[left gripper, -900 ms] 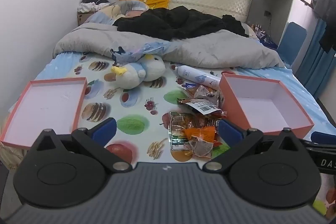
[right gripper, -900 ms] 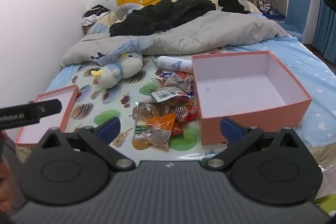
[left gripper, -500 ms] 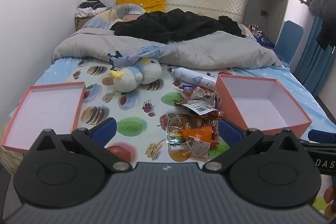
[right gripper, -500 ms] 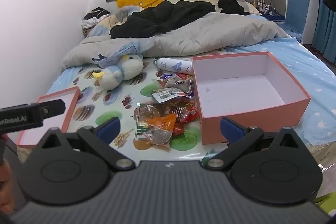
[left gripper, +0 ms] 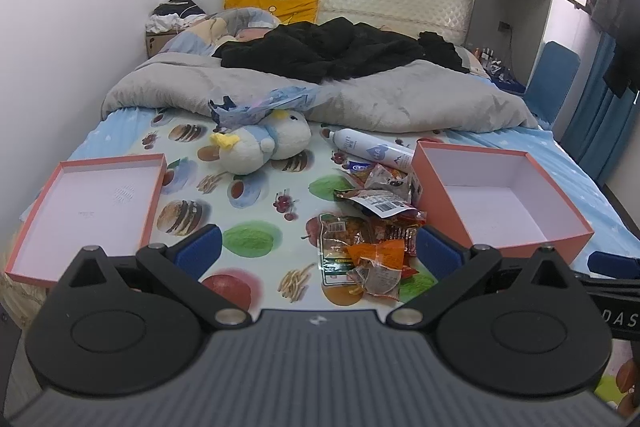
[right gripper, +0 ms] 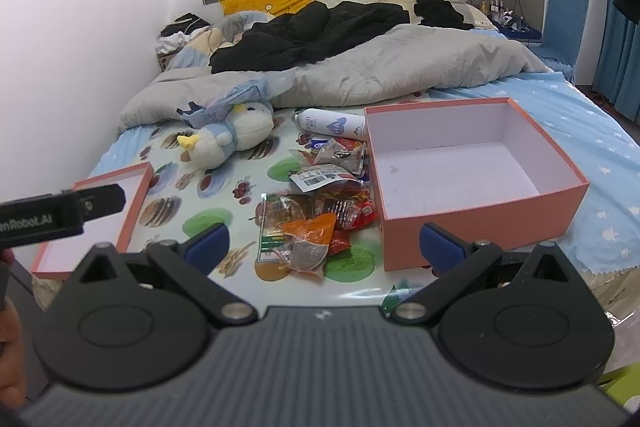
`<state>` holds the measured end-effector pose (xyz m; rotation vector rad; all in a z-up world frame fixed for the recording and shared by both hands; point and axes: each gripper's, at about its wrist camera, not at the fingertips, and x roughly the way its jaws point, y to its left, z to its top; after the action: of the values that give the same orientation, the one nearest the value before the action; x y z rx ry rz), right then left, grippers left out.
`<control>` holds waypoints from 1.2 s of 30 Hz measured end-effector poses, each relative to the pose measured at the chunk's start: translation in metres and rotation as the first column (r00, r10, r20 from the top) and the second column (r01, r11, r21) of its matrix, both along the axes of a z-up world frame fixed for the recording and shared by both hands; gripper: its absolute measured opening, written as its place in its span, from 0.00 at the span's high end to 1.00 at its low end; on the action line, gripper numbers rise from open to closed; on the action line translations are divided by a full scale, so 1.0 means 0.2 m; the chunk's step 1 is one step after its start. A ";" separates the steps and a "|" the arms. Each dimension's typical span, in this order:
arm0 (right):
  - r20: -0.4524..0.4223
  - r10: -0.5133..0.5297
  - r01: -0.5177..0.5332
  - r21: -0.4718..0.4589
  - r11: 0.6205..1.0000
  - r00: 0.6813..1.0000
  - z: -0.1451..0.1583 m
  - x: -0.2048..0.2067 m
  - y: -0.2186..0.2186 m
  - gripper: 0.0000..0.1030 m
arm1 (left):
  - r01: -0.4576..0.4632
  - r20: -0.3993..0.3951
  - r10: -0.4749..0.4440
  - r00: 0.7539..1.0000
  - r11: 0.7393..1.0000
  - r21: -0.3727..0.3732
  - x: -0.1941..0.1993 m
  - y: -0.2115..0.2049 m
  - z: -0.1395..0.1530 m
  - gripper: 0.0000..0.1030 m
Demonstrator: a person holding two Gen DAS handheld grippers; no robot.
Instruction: Organize snacks
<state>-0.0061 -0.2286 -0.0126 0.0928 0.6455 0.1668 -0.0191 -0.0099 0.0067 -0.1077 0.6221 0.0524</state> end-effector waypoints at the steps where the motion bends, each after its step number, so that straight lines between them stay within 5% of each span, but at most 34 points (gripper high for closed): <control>1: -0.001 0.000 0.000 0.000 1.000 1.000 0.00 0.00 0.00 0.00 | -0.001 -0.001 0.001 1.000 1.000 0.000 0.00 0.00 0.00 0.00; 36: -0.016 0.032 -0.031 0.074 0.997 0.999 -0.07 -0.02 0.01 0.02 | 0.004 -0.013 -0.004 1.000 1.000 0.020 0.01 0.01 -0.03 0.00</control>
<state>-0.0094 -0.2259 -0.0260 0.1553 0.6584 0.2203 -0.0180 -0.0071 0.0013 -0.0871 0.6346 0.0558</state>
